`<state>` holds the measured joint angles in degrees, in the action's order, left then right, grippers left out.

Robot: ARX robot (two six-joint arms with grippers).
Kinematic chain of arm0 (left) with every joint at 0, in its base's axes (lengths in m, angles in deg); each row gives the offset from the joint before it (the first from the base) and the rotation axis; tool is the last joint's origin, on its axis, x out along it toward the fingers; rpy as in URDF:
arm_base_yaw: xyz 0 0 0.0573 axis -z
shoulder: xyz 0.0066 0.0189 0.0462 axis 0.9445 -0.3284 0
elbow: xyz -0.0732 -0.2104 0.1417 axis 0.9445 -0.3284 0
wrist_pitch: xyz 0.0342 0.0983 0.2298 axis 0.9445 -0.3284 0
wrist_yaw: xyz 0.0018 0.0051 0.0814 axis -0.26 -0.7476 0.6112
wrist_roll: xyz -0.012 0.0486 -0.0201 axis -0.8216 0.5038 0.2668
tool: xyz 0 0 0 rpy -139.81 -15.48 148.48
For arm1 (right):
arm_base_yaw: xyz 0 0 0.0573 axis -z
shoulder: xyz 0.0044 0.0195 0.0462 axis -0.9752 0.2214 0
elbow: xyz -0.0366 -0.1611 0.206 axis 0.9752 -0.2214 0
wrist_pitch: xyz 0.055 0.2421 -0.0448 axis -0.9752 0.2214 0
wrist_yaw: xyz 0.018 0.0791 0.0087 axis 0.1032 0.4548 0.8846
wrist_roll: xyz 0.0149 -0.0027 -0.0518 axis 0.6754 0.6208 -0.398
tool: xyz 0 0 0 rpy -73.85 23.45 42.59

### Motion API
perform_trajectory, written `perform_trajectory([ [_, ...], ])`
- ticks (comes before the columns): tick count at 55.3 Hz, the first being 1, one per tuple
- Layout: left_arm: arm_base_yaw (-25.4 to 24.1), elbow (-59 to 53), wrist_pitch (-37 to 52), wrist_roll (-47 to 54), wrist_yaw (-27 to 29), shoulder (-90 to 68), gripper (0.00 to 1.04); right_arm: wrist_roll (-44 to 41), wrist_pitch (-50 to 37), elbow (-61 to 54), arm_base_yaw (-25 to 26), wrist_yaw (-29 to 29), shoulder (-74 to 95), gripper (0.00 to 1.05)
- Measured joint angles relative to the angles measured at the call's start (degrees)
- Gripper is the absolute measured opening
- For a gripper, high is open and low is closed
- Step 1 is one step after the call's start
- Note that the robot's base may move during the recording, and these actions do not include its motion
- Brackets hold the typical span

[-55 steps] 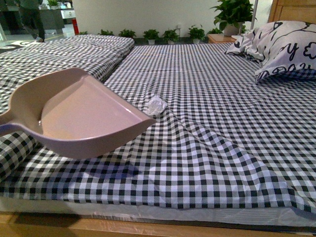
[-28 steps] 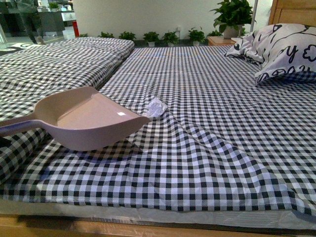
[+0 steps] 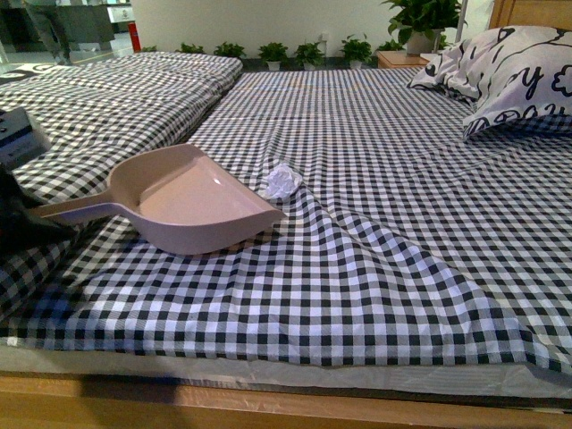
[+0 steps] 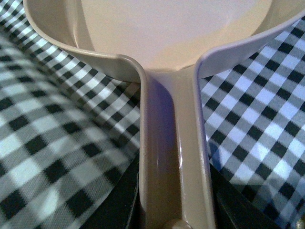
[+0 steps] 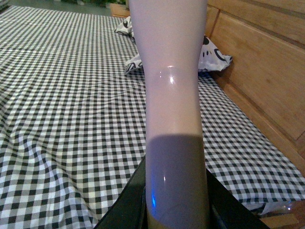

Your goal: Clean up trash

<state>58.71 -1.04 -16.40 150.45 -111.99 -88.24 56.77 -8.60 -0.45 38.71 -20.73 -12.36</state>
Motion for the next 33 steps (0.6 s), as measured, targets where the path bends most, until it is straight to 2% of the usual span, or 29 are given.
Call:
perform_trajectory([
  [13,4.6,1.1,-0.4,0.4,1.4,-3.3,0.27,0.0,0.0,0.0,0.0,0.0,0.0,0.19],
  [20,4.9,2.7,-2.3,0.6,2.1,-3.7,0.27,0.0,0.0,0.0,0.0,0.0,0.0,0.19],
  [33,3.8,7.0,-12.3,3.0,4.4,-3.8,0.27,0.0,0.0,0.0,0.0,0.0,0.0,0.19],
])
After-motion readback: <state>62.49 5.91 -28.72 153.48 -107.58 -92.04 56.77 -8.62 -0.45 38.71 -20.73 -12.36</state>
